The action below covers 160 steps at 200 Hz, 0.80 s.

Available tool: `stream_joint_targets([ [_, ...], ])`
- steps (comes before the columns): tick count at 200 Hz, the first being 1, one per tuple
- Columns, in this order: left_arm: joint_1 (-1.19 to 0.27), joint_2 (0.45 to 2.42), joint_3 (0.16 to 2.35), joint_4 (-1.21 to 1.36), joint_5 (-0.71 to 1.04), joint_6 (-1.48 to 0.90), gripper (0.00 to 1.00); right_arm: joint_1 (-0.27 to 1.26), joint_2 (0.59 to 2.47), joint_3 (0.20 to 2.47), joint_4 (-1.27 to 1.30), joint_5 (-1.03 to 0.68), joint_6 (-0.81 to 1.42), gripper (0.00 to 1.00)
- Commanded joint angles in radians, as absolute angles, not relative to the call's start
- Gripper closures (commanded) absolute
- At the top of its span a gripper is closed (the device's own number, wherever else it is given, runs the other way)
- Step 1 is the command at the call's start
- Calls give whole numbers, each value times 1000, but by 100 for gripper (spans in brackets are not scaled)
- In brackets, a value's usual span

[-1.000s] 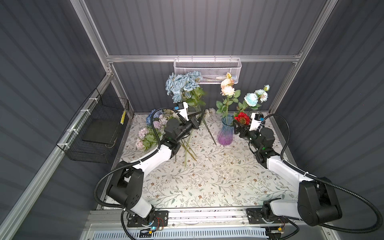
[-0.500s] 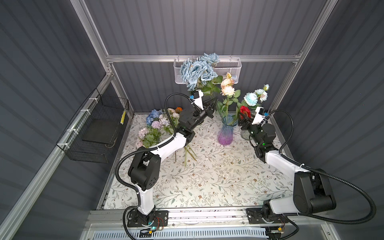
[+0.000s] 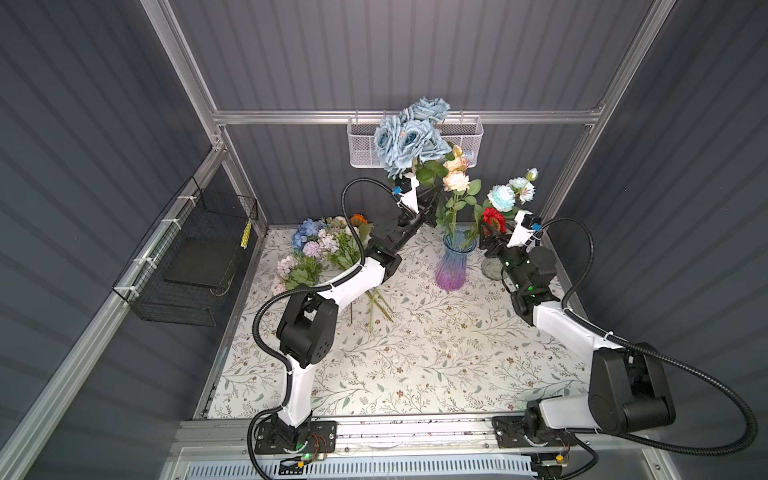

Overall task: Arrange the flowers into the vase
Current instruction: 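Lift the blue hydrangea with the left gripper toward the blue-purple vase, then lower the blue hydrangea into the blue-purple vase with the left gripper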

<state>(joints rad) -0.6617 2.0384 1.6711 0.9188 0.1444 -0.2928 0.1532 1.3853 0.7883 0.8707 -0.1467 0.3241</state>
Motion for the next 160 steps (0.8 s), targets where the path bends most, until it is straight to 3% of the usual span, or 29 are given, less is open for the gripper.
stream_joint_targets([
  [1, -694, 2063, 1686, 956, 106, -151, 100, 148, 1367, 772, 902, -153, 314, 33],
  [147, -822, 2149, 1522, 937, -22, 6, 100, 148, 1372, 720, 902, -177, 359, 33],
  [160, -822, 2148, 1522, 912, -20, 4, 97, 147, 1369, 718, 897, -179, 360, 33],
])
